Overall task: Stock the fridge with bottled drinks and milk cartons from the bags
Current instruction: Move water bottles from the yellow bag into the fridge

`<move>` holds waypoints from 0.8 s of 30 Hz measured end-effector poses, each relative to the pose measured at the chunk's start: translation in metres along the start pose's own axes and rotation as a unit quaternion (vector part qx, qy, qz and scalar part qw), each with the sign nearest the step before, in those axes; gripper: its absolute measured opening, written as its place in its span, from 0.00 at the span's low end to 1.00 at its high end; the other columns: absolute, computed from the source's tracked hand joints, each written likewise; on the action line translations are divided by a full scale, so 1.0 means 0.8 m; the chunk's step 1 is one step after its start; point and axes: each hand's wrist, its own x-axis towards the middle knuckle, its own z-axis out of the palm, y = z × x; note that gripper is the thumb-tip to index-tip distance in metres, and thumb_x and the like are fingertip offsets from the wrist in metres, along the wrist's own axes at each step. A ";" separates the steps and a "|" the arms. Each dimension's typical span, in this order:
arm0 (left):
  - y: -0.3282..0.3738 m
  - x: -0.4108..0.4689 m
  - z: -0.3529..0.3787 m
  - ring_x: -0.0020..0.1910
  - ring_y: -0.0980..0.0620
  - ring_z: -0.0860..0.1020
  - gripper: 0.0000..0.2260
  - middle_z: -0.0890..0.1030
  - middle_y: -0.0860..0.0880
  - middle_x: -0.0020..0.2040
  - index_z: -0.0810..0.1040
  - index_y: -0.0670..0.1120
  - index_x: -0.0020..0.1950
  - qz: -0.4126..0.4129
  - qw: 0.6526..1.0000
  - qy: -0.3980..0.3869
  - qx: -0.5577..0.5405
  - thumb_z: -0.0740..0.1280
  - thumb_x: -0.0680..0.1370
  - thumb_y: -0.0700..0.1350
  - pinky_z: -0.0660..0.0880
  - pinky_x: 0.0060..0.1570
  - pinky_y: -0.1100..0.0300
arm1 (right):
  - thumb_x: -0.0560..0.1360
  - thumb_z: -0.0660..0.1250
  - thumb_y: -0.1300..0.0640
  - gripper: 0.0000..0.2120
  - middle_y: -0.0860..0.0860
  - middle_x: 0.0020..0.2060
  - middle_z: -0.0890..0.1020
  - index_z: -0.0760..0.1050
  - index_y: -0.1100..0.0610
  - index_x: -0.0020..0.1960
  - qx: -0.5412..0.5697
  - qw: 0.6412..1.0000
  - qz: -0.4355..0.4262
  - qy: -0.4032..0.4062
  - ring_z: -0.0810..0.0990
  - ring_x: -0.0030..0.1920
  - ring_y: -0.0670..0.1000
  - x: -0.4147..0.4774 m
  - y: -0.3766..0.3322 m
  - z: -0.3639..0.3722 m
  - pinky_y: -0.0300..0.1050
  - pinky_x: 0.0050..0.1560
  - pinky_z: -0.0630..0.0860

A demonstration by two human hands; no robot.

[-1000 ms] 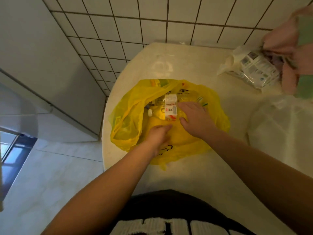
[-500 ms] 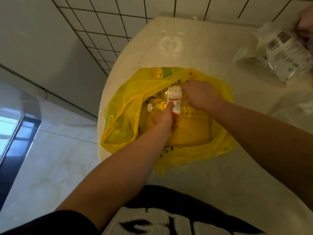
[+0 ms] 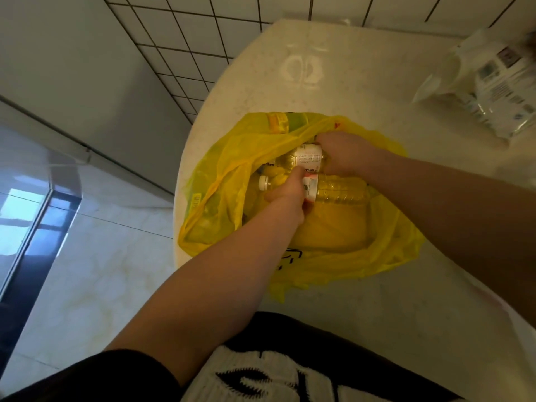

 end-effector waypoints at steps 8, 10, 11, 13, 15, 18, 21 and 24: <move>-0.010 -0.081 -0.035 0.51 0.46 0.82 0.37 0.82 0.44 0.57 0.72 0.49 0.67 0.040 0.993 -0.094 -0.059 0.73 0.59 0.52 0.79 0.40 0.55 | 0.65 0.77 0.43 0.35 0.57 0.60 0.69 0.68 0.57 0.65 0.016 0.998 -0.027 0.051 0.69 0.61 0.59 -0.034 -0.006 -0.015 0.55 0.58 0.73; -0.017 -0.099 -0.041 0.54 0.45 0.81 0.36 0.81 0.44 0.59 0.70 0.49 0.68 0.075 0.990 -0.091 -0.074 0.75 0.61 0.48 0.80 0.50 0.51 | 0.64 0.75 0.44 0.33 0.56 0.58 0.70 0.70 0.56 0.64 0.053 0.994 -0.055 0.079 0.71 0.60 0.59 -0.047 -0.010 -0.019 0.56 0.58 0.73; -0.021 -0.108 -0.044 0.55 0.45 0.80 0.34 0.81 0.45 0.59 0.70 0.49 0.68 0.105 0.988 -0.083 -0.070 0.75 0.64 0.46 0.79 0.55 0.48 | 0.62 0.72 0.42 0.33 0.55 0.57 0.72 0.71 0.55 0.63 0.069 0.990 -0.074 0.100 0.71 0.60 0.59 -0.054 -0.012 -0.020 0.56 0.59 0.73; -0.027 -0.123 -0.052 0.56 0.47 0.79 0.29 0.80 0.47 0.58 0.69 0.48 0.68 0.169 0.982 -0.076 -0.044 0.75 0.69 0.40 0.76 0.62 0.46 | 0.62 0.65 0.40 0.34 0.56 0.56 0.75 0.73 0.57 0.62 0.107 0.977 -0.110 0.148 0.73 0.59 0.59 -0.069 -0.015 -0.021 0.51 0.61 0.69; -0.029 -0.141 -0.062 0.54 0.52 0.78 0.27 0.79 0.50 0.57 0.69 0.48 0.66 0.234 0.969 -0.076 -0.011 0.75 0.71 0.37 0.74 0.61 0.52 | 0.64 0.67 0.47 0.30 0.59 0.55 0.77 0.74 0.62 0.61 0.157 0.960 -0.121 0.198 0.74 0.57 0.59 -0.094 -0.023 -0.028 0.44 0.57 0.64; -0.033 -0.165 -0.083 0.54 0.56 0.76 0.31 0.76 0.53 0.57 0.67 0.49 0.68 0.347 0.934 -0.069 0.055 0.76 0.70 0.36 0.72 0.57 0.61 | 0.64 0.76 0.55 0.29 0.57 0.56 0.79 0.74 0.61 0.62 0.218 0.930 -0.109 0.275 0.76 0.56 0.57 -0.131 -0.032 -0.041 0.35 0.54 0.62; -0.038 -0.183 -0.108 0.50 0.66 0.75 0.31 0.76 0.57 0.55 0.69 0.48 0.67 0.429 0.896 -0.056 0.104 0.78 0.68 0.38 0.73 0.51 0.71 | 0.65 0.79 0.58 0.31 0.46 0.53 0.79 0.73 0.56 0.65 0.286 0.908 -0.065 0.299 0.77 0.53 0.46 -0.168 -0.040 -0.050 0.30 0.49 0.66; -0.039 -0.198 -0.136 0.52 0.63 0.77 0.29 0.78 0.57 0.55 0.71 0.50 0.64 0.482 0.867 -0.047 0.114 0.80 0.66 0.45 0.79 0.53 0.54 | 0.64 0.81 0.57 0.31 0.43 0.50 0.80 0.74 0.57 0.64 0.365 0.878 -0.025 0.308 0.78 0.50 0.39 -0.201 -0.052 -0.050 0.23 0.47 0.70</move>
